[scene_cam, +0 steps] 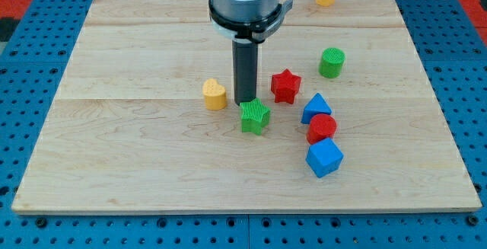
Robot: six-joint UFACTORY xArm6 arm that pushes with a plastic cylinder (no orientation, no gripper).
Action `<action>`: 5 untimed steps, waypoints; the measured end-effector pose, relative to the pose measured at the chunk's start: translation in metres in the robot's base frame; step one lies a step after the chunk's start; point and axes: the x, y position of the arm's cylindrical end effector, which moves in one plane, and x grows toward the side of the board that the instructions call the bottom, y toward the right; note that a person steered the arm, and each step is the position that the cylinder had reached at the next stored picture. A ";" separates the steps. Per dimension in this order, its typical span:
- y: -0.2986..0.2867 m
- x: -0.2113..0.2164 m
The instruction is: Move the red star to the center right of the board
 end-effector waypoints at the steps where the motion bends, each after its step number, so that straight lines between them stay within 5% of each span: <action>1: -0.001 -0.014; 5: 0.037 -0.032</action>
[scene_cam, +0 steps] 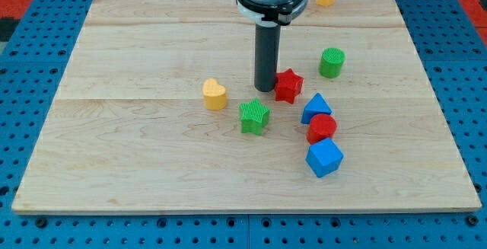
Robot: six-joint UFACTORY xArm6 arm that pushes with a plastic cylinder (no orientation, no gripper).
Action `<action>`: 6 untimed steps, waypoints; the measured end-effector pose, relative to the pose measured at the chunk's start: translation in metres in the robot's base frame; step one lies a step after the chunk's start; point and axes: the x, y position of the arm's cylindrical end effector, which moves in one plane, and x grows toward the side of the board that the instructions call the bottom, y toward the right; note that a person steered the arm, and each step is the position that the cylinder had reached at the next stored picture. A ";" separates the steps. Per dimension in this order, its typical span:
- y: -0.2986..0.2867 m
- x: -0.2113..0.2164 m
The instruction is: Move the red star to the center right of the board
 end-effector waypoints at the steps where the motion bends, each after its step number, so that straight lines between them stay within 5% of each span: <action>1: 0.011 0.000; 6: 0.031 0.000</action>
